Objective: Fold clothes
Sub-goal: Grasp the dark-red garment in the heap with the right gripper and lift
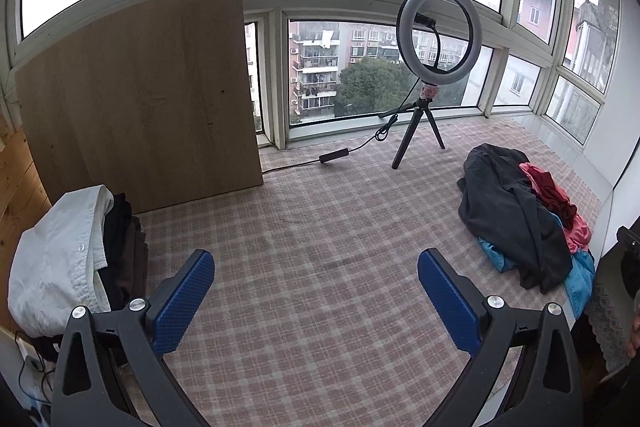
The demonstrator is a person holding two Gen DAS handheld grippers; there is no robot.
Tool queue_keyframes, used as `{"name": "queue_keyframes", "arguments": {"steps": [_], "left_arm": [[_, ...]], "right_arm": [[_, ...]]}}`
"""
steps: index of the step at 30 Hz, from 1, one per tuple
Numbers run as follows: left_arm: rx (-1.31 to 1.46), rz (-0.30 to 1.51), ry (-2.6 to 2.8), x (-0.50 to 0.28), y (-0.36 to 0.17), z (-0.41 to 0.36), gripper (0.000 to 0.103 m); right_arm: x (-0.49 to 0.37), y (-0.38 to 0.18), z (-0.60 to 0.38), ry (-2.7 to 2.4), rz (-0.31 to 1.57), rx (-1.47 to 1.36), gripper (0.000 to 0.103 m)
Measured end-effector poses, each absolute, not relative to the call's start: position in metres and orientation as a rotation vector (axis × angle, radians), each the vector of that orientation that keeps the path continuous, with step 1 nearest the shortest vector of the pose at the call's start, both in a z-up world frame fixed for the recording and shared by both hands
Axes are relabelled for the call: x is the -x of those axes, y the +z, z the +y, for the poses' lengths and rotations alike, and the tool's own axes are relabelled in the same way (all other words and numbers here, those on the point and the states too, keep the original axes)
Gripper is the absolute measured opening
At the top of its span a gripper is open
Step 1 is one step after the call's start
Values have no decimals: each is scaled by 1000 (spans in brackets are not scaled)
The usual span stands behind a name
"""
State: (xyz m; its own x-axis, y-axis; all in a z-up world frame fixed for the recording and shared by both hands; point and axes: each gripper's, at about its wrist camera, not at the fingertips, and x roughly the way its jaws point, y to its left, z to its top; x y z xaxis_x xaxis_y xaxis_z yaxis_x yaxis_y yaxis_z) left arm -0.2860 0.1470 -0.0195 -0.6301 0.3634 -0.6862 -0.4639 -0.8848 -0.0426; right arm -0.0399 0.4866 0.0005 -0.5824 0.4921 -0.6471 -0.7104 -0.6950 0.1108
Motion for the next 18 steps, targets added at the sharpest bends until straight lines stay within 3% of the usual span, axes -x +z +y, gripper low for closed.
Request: {"name": "queue_keyframes", "arguments": {"steps": [5,9,16,18], "left_arm": [[1054,130,2508,295,-24,155,102],[1096,13,2483,301,-24,172,102],[1094,90,2555,293,-20,233,100],[1097,131,2558,289,-18,253,100]], "right_arm": [[16,3,540,2230,457,687,103],[-13,2,602,2240,604,577,103],[-15,-13,692,2323,422,612,103],[1,-25,724,2359,446,700,98]]}}
